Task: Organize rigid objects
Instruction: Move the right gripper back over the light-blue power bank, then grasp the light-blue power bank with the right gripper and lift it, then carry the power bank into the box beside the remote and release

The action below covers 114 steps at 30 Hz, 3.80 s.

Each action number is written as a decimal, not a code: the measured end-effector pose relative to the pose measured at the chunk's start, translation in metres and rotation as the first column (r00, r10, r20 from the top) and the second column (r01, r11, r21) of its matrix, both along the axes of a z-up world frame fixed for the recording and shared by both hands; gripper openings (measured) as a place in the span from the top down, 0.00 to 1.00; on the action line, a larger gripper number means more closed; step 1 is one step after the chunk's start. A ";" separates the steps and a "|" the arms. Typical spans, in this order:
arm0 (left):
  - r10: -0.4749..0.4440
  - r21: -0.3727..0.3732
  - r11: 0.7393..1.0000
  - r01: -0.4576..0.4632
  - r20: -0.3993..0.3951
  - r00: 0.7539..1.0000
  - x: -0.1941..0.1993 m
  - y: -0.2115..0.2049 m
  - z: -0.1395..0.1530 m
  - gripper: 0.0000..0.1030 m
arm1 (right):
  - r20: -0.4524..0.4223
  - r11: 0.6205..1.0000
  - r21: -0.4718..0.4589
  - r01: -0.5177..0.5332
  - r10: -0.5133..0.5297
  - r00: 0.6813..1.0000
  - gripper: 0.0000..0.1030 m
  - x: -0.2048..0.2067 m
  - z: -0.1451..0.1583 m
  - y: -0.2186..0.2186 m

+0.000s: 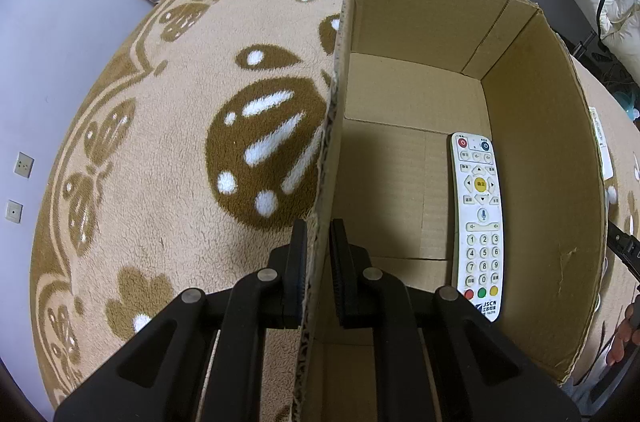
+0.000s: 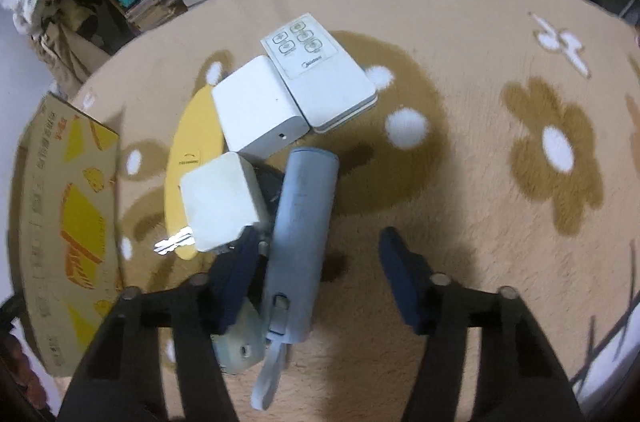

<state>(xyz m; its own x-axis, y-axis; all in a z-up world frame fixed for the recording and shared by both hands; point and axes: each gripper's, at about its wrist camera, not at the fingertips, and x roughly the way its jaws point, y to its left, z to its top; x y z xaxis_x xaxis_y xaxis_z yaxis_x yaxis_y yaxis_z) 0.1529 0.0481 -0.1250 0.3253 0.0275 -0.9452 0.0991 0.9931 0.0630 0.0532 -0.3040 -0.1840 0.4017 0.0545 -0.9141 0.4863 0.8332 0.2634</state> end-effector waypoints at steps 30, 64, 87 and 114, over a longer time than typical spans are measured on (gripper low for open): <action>-0.002 0.007 1.000 0.002 -0.006 1.000 -0.001 -0.002 0.001 0.89 | -0.066 0.997 -0.072 -0.005 0.000 0.998 0.70 -0.002 -0.001 0.016; -0.009 0.004 1.000 0.009 -0.006 1.000 -0.001 0.001 0.000 0.90 | 0.122 0.994 -0.022 0.102 -0.099 0.988 0.71 -0.031 0.035 0.005; -0.006 -0.006 1.000 0.006 -0.009 1.000 0.000 0.000 0.002 0.91 | 0.328 1.000 -0.006 -0.018 0.019 0.944 0.71 -0.004 0.099 0.059; -0.013 -0.012 1.000 0.013 0.002 1.000 -0.002 0.000 0.006 0.92 | 0.414 0.960 -0.023 -0.280 0.264 0.871 0.72 0.069 0.136 0.164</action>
